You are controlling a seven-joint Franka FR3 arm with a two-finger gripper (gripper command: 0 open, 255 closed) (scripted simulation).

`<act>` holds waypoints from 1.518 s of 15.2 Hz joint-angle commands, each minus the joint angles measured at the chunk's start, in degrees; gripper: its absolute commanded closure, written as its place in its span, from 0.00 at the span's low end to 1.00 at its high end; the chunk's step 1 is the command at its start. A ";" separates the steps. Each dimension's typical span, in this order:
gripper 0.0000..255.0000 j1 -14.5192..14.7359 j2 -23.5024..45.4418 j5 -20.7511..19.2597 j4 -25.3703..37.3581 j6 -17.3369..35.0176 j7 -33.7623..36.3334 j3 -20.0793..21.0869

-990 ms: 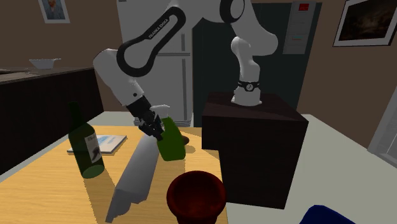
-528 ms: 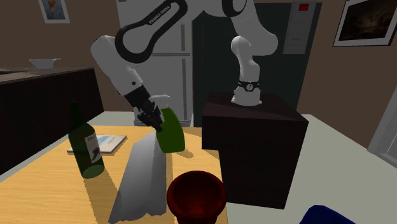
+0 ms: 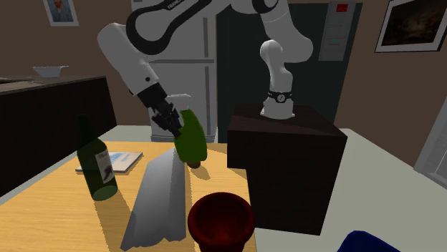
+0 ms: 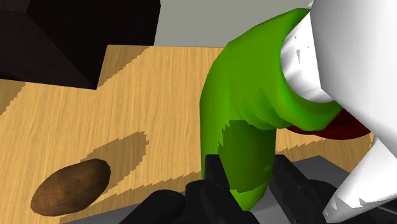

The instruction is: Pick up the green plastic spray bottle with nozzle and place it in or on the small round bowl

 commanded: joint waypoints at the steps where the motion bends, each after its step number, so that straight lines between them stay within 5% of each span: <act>1: 1.00 0.08 -0.97 -0.27 0.00 -0.92 0.33 -0.18; 11: 1.00 6.13 -0.28 1.72 2.71 0.03 8.79 2.78; 19: 1.00 11.37 4.46 3.44 11.14 -0.16 17.73 5.82; 23: 1.00 11.32 6.19 3.79 11.02 1.54 17.00 6.04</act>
